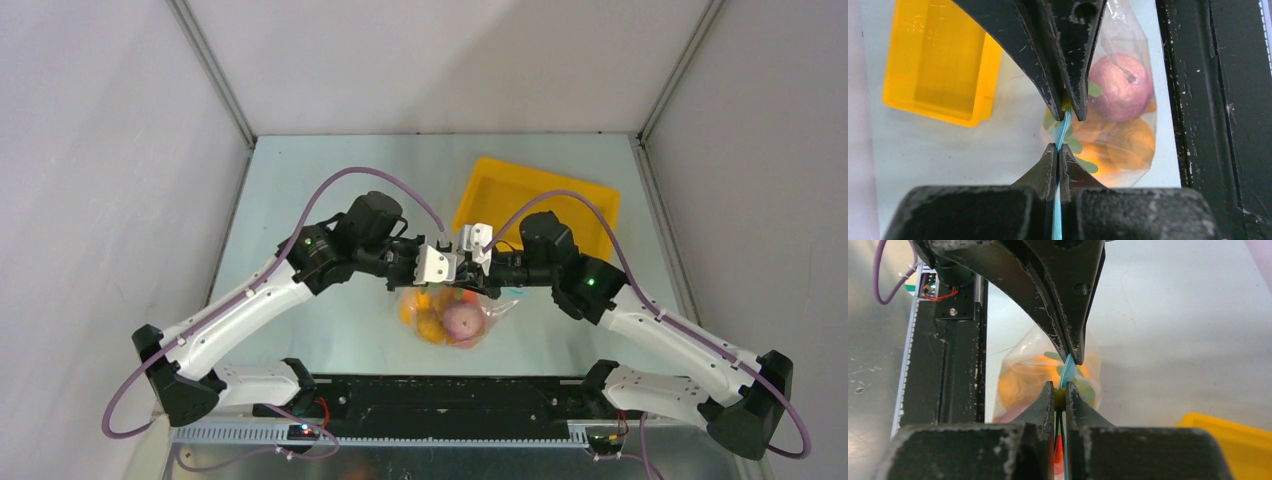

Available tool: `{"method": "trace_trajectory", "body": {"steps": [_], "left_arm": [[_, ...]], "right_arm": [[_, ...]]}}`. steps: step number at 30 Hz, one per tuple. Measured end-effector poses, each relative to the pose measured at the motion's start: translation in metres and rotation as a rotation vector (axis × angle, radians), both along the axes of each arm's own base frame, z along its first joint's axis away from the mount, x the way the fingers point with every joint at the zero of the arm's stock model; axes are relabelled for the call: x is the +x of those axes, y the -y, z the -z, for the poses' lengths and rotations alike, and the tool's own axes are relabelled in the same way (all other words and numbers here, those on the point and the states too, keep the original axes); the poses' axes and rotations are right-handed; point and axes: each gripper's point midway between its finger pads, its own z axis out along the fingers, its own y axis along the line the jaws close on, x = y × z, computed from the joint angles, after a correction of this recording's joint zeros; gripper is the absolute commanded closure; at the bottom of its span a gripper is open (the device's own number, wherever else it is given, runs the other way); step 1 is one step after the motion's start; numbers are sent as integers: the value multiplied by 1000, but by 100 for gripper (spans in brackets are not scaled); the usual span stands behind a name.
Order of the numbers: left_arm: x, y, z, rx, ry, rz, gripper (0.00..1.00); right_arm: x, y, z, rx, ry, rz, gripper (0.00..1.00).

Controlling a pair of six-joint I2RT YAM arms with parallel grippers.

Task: Place the food in the zip-top bag and seal the zipper
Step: Zip the zipper food storage bag at the center of the board.

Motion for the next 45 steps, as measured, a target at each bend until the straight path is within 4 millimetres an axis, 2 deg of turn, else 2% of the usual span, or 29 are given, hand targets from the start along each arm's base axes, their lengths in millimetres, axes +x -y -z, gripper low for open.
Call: {"method": "trace_trajectory", "body": {"steps": [8, 15, 27, 33, 39, 45], "left_arm": [[2, 0, 4, 9, 30, 7, 100], [8, -9, 14, 17, 144, 8, 100], [29, -31, 15, 62, 228, -35, 100], [33, -43, 14, 78, 236, -52, 100], [33, -44, 17, 80, 236, -56, 100], [33, -45, 16, 81, 244, -50, 100]], "right_arm": [[-1, 3, 5, -24, 5, -4, 100], [4, 13, 15, -70, -13, 40, 100], [13, 62, 24, -140, -76, 182, 100], [12, 85, 34, -191, -115, 247, 100], [13, 93, 40, -223, -134, 283, 100], [15, 97, 38, -220, -126, 301, 100]]}}
